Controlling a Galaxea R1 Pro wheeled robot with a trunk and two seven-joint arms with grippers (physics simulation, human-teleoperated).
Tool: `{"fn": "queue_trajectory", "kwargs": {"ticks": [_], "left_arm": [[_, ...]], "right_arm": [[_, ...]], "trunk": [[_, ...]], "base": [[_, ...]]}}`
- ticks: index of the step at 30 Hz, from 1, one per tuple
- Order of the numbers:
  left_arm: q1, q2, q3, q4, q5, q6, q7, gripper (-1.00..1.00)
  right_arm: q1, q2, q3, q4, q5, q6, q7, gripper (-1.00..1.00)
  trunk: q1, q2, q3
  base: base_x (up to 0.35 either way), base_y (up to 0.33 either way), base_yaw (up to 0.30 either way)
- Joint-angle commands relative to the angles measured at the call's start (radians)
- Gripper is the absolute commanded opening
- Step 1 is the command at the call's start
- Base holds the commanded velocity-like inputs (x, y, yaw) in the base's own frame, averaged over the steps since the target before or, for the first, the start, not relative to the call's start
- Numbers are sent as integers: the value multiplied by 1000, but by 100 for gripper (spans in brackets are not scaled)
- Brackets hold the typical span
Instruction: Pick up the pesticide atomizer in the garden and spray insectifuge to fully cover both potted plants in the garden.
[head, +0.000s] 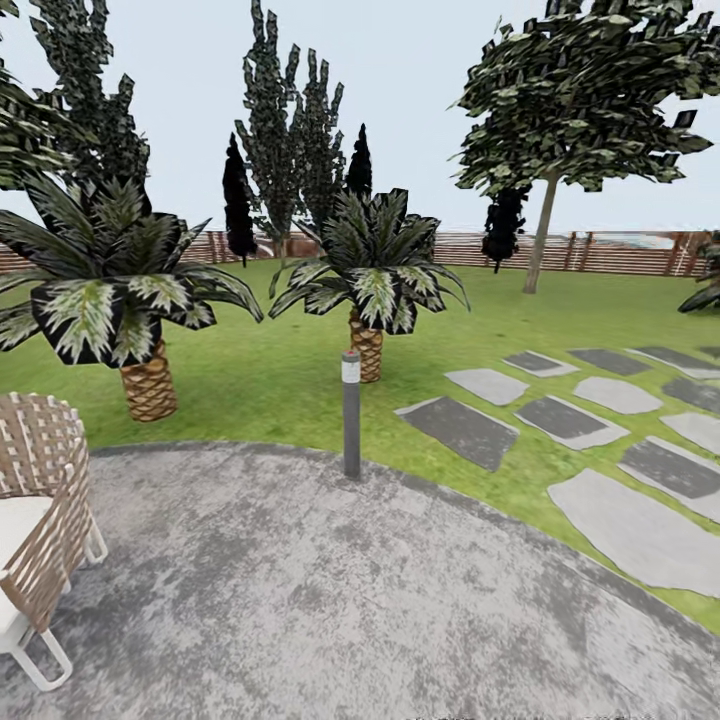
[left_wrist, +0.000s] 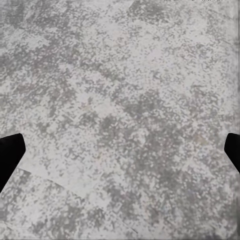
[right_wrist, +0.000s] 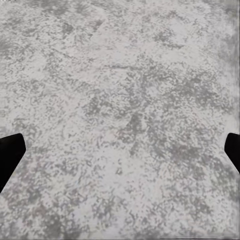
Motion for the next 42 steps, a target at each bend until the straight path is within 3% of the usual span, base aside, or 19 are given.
{"fn": "queue_trajectory", "kwargs": {"ticks": [1,7,42], "left_arm": [[-1,0,10,0,3,-3,-1,100],[0,-1,44,0,3,-3,-6,100],[0,-1,47,2,0,-3,-12,100]], "right_arm": [[-1,0,0,1,0,-3,-1,100],[-1,0,0,1,0,-3,-1,100],[-1,1,1,1,0,-6,-1,100]], "trunk": [[0,-1,-1],[0,-1,-1],[0,-1,-1]], "base": [[0,1,-267],[0,0,-267],[0,0,-268]]}}
